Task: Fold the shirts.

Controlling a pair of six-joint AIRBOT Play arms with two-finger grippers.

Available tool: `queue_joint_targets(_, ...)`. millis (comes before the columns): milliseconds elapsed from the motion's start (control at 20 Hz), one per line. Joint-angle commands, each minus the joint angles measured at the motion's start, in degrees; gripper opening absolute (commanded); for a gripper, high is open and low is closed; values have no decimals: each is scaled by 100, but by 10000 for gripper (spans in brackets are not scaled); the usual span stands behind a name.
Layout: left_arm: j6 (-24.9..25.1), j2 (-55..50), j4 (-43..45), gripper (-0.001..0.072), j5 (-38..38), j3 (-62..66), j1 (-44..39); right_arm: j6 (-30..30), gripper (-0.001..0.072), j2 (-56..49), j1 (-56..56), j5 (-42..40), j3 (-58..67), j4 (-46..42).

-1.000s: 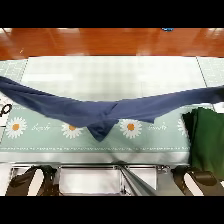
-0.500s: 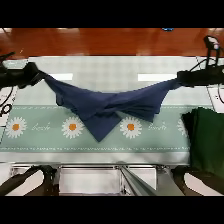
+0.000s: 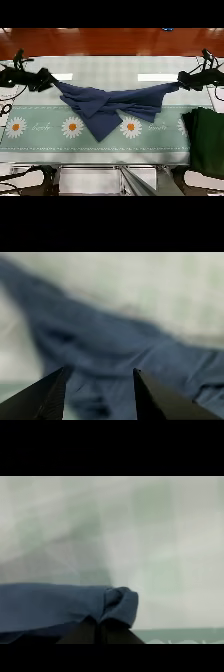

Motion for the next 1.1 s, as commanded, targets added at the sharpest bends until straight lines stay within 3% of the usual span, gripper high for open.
queue_joint_targets(0,-251,236,647,511,-1064,-654,282,-527,21,4,-437,857,13,225)
queue_joint_targets(300,435,577,-935,509,-579,-2212,-109,-758,21,4,-358,1060,-11,275)
queue_joint_targets(550,393,542,-1027,508,109,-2343,-546,-778,21,4,-358,1062,-11,280)
queue_joint_targets(800,391,184,-1071,508,234,-2341,-710,-778,21,4,-358,1060,-11,282)
queue_joint_targets(1050,393,-144,-1593,508,732,-2337,-901,-778,22,4,-358,1069,-11,452)
